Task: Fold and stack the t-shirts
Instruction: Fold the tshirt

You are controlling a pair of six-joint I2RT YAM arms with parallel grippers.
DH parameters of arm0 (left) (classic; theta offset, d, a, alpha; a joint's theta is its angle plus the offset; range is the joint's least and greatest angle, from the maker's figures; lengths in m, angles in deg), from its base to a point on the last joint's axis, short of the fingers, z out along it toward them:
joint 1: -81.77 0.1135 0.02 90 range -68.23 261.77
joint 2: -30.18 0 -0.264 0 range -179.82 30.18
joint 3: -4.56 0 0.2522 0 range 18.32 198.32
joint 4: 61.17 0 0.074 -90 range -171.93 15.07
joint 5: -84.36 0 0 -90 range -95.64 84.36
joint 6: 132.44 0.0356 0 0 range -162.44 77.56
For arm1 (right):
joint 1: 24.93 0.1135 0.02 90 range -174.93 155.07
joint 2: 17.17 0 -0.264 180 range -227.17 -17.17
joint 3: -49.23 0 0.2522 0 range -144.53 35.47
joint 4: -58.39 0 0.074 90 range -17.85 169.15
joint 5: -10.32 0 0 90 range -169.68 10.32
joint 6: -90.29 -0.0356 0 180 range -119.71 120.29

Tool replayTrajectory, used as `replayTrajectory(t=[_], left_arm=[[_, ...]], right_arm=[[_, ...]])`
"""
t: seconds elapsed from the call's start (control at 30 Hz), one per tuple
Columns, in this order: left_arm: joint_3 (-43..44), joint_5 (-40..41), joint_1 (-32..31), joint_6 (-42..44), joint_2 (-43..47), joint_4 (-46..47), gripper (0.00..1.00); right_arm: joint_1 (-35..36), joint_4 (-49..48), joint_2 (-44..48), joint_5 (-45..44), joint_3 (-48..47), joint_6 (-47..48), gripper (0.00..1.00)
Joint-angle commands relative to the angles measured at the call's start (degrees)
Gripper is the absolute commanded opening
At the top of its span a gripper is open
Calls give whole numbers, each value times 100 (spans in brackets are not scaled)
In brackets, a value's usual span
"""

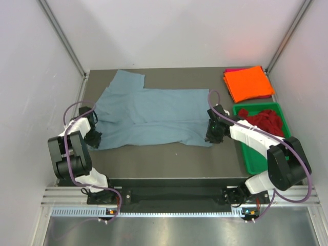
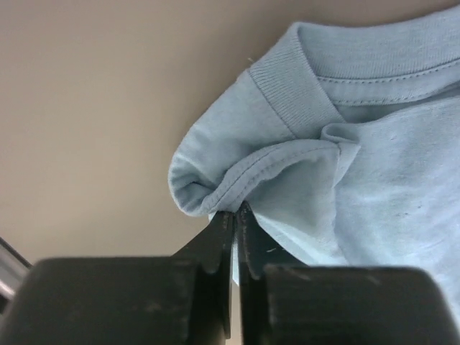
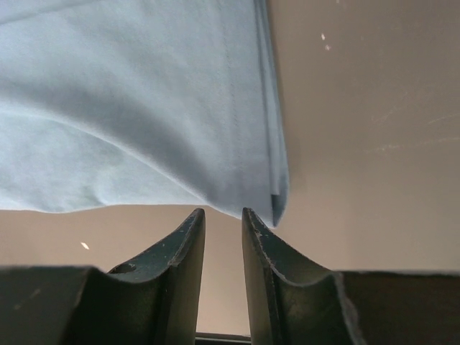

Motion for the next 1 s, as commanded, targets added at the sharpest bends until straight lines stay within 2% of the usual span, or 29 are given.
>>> replayTrajectory(t=[0.0,0.17,0.47,0.57,0.6,0.67,0.8,0.97], left_arm=[[141,774,58,199,-388,102,0],[344,1187,59,322,-389,-39,0],[388,1030,59,419,-459,75,0],[440,968,50,437,-538,58,0],[502,968,50,437,-573,49,0],[572,968,58,446,-582,-56,0],[862,1309,-38,402,-547,-460,0],[880,1671,-222,340,-468,-698,0]], right_arm=[[57,-167,186,-34,174,220,28],[31,-247,195,-140,315,317,29],[22,-370,-271,-385,306,379,27],[14,-379,-289,-597,376,422,20],[5,-362,-289,-632,368,449,11],[-4,-274,-262,-781,368,449,0],[-13,-133,202,-983,517,362,0],[-4,-273,564,-791,1017,256,0]])
